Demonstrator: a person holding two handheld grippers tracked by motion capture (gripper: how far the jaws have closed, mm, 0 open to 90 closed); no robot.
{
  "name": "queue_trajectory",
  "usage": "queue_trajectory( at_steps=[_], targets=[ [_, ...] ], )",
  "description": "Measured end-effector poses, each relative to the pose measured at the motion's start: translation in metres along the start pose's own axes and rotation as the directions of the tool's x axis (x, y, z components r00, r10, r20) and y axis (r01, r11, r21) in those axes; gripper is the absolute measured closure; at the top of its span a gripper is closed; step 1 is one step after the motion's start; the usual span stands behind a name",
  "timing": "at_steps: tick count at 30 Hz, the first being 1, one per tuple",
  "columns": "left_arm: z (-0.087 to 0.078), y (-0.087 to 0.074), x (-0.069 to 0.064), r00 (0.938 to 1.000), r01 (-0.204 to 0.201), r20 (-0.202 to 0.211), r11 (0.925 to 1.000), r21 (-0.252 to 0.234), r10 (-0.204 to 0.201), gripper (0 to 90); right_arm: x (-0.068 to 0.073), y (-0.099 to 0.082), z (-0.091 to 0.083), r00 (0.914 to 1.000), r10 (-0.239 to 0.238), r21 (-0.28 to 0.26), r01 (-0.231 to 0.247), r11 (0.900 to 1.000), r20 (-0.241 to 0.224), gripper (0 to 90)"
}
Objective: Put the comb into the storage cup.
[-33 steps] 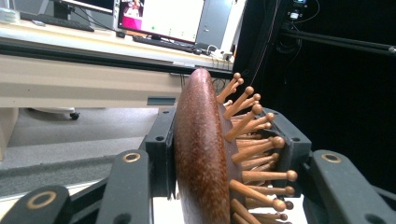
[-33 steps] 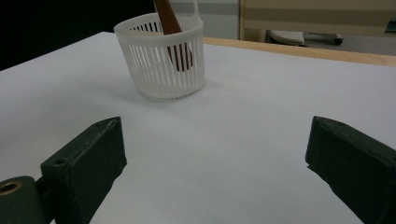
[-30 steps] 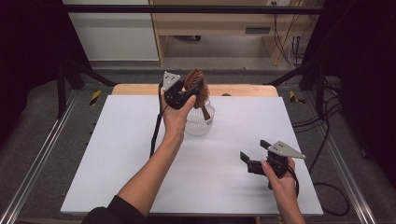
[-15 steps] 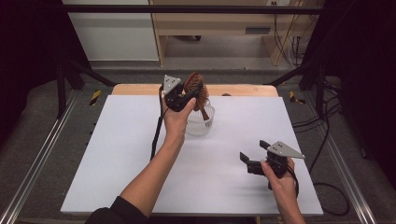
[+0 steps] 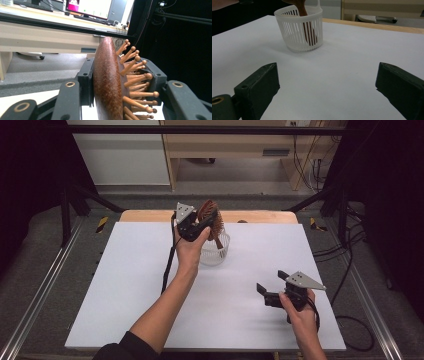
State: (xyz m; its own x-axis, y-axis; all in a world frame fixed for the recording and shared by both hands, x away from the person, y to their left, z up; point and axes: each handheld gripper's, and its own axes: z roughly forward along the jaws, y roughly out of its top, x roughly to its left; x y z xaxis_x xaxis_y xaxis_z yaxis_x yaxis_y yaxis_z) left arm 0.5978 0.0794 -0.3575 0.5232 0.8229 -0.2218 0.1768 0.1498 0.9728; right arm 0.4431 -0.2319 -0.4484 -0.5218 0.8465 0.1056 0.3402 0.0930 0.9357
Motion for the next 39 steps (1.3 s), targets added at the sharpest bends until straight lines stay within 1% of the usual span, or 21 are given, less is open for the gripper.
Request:
queue_trajectory(
  at_steps=[5,13,39],
  targets=[
    [0.0008,-0.0012,-0.0017,0.9999,-0.013,0.001,0.9999,0.005,0.013,51.3,-0.0002,0.0000,-0.0002,1.0000,0.001,0.000,-0.001,1.0000,0.001,5.4],
    [0.0012,-0.0022,-0.0024,0.9999,-0.016,0.003,0.9998,0.006,0.016,51.2,0.0002,-0.0005,0.0001,1.0000,-0.001,0.002,0.001,1.0000,-0.001,5.4],
    [0.0022,-0.0052,-0.0012,0.9999,-0.017,0.001,0.9998,0.010,0.017,51.1,0.0008,-0.0006,0.0006,1.0000,0.003,0.002,-0.003,1.0000,-0.003,5.4]
  ],
)
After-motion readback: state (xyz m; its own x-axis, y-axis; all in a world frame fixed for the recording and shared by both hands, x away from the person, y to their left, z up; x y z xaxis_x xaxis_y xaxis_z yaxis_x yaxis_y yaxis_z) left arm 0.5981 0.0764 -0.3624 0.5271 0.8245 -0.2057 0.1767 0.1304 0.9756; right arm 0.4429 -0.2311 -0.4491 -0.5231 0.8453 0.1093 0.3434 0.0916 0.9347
